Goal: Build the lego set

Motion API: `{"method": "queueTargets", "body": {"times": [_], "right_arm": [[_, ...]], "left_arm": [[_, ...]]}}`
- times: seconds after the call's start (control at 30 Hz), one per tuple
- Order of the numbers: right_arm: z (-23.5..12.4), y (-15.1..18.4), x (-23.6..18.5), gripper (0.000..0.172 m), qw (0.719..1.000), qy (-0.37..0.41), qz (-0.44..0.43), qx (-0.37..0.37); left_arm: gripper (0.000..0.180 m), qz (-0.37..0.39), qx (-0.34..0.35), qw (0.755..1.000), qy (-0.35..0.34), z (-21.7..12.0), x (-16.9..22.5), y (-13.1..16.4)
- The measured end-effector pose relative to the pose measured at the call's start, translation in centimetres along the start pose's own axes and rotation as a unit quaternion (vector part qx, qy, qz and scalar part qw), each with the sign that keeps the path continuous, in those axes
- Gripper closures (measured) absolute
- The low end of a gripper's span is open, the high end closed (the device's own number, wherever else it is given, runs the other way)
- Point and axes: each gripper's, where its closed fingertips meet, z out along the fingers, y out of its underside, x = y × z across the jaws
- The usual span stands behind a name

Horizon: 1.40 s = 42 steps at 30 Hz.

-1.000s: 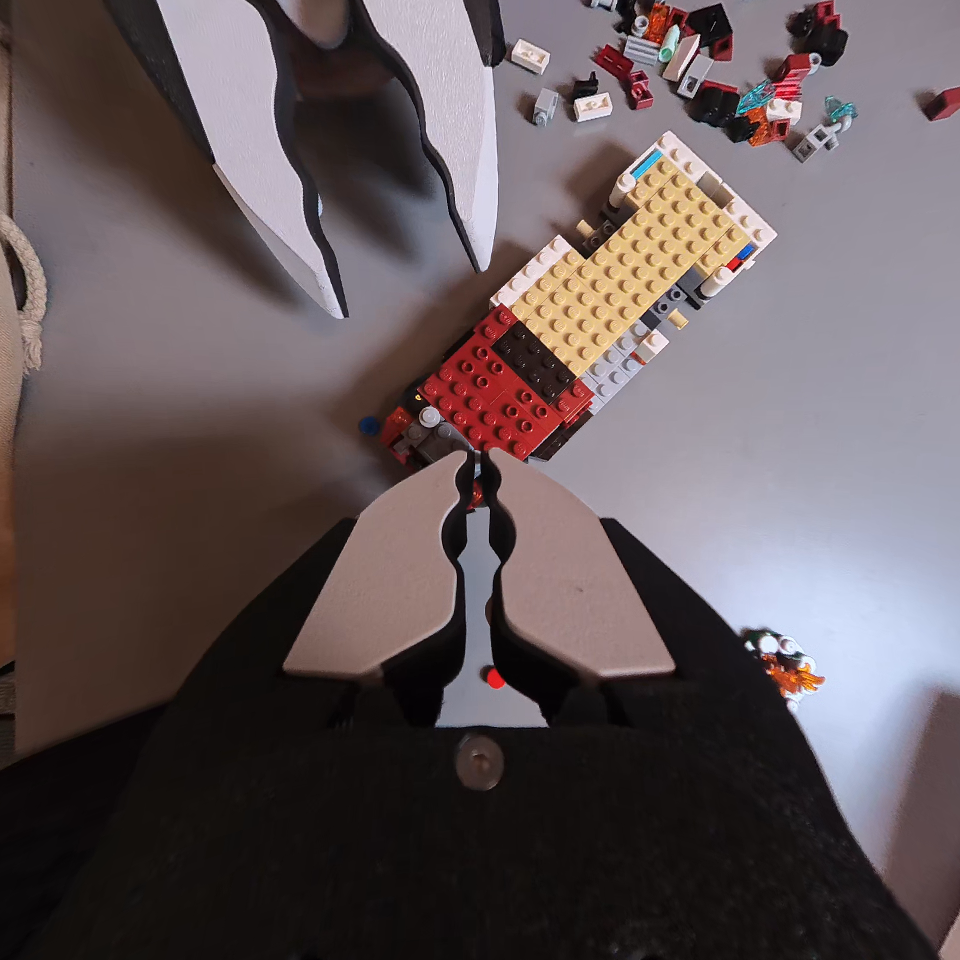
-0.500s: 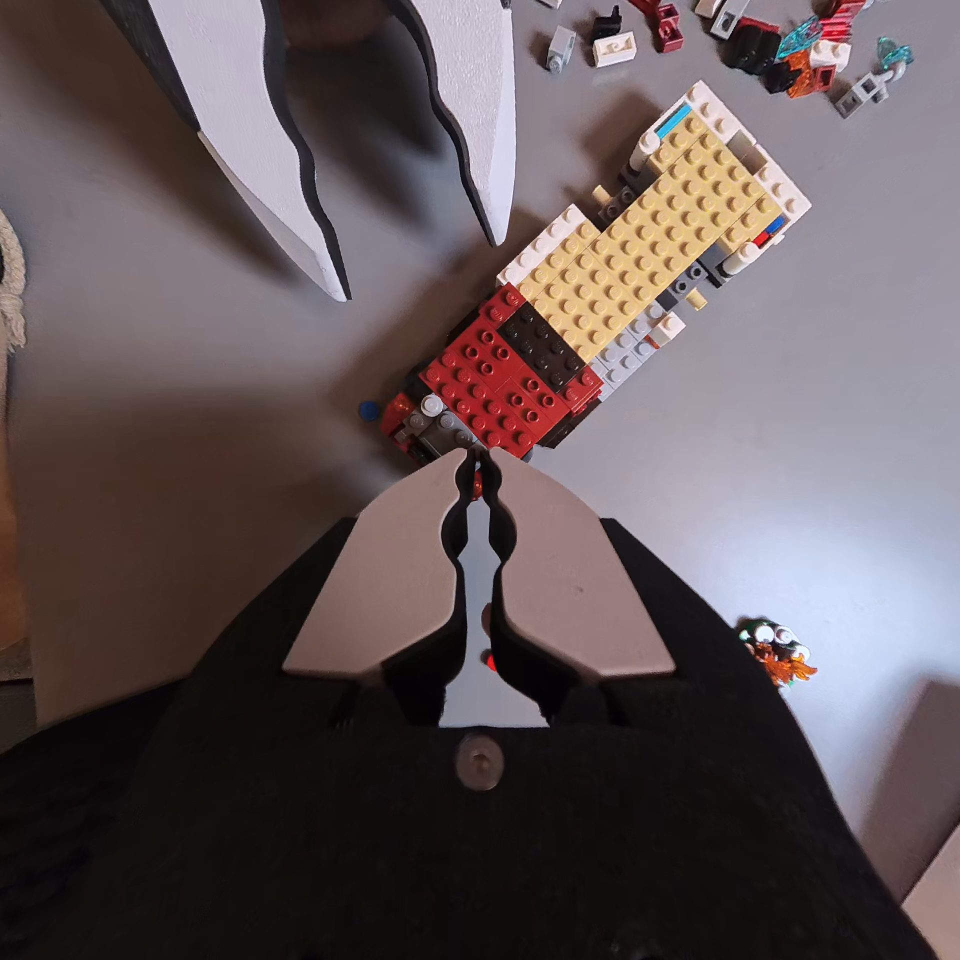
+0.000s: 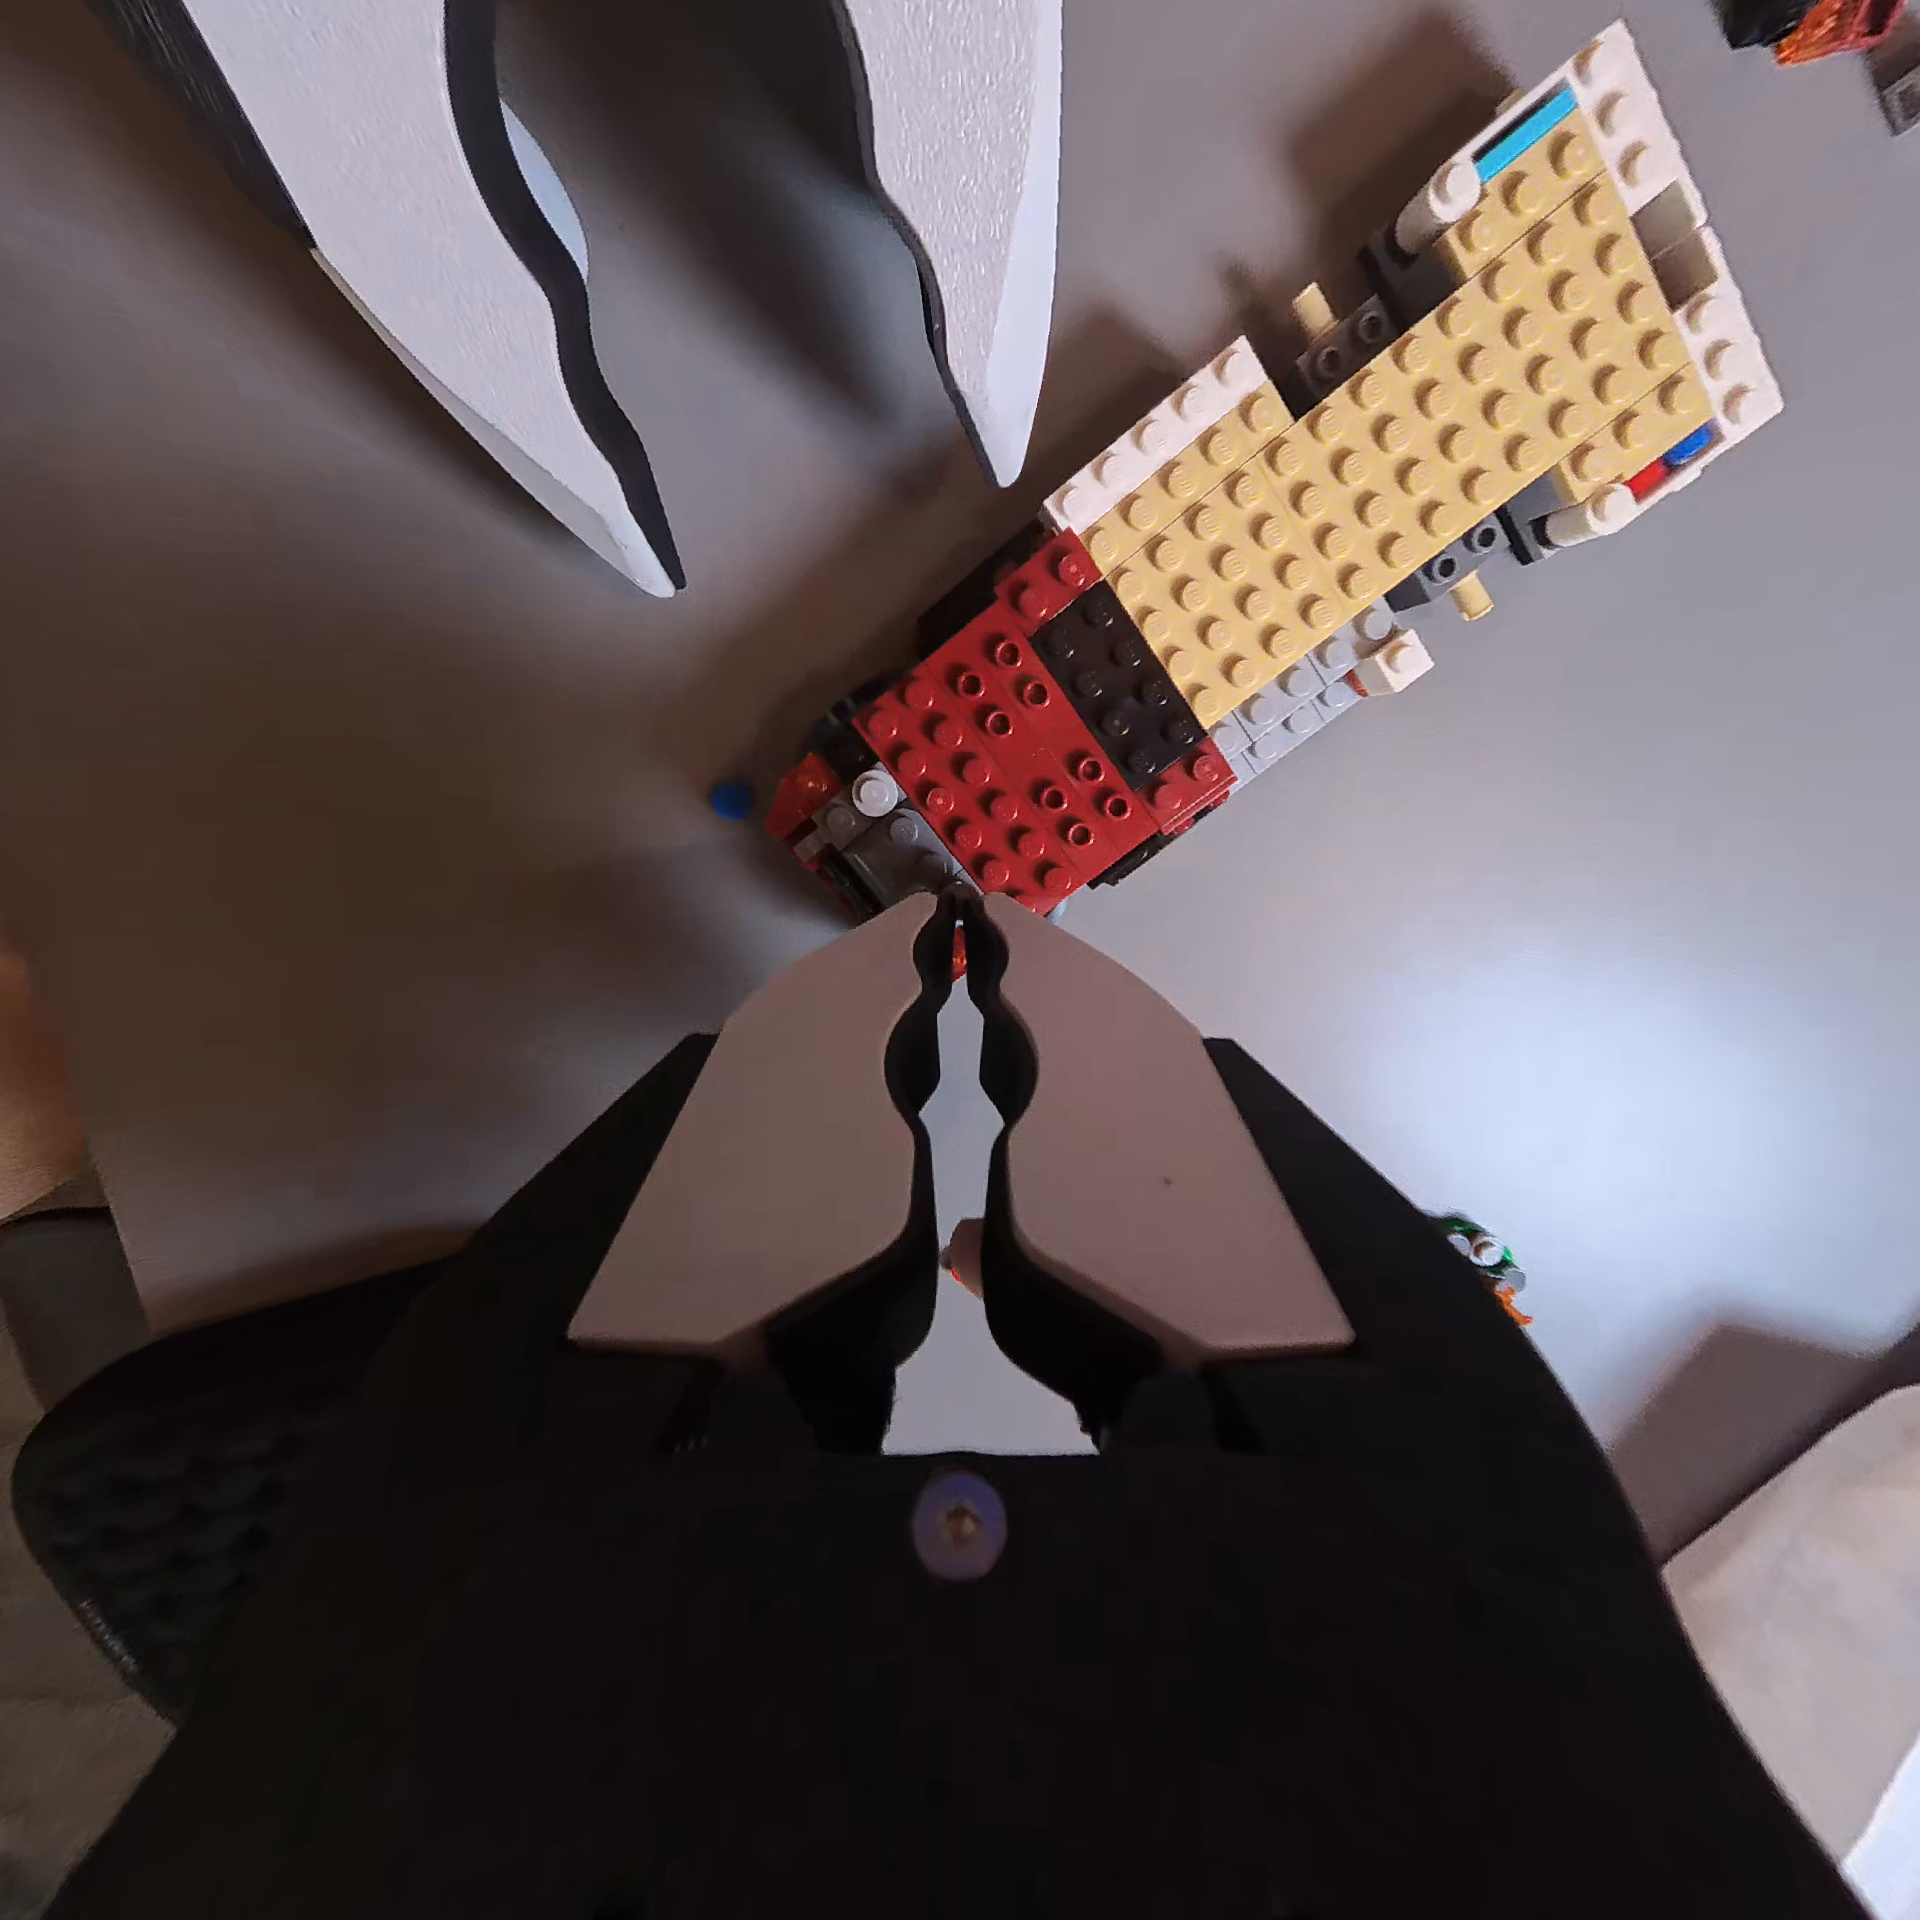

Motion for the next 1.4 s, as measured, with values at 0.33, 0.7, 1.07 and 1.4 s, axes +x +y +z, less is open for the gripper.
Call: {"method": "queueTargets", "body": {"times": [0.33, 0.7, 1.07, 1.4], "right_arm": [[0.1, -0.3, 0.0, 0.169, 0.999, -0.015, -0.008, -0.045], [0.2, -0.8, 0.1, 0.169, 1.0, 0.003, -0.015, -0.02], [-1.9, -1.5, 0.2, 0.165, 0.993, 0.025, 0.024, 0.117], [0.2, -1.1, 0.2, 0.169, 0.995, 0.018, 0.024, 0.09]], "left_arm": [[0.125, 0.004, -0.011, 1.0, -0.007, 0.1, -0.1, 0.3], [0.125, 0.007, -0.012, 1.0, -0.009, 0.1, -0.1, 0.4], [0.126, 0.006, -0.011, 1.0, -0.013, 0.0, -0.4, 0.4], [0.126, 0.009, -0.01, 1.0, -0.015, 0.0, -0.3, 0.3]]}}
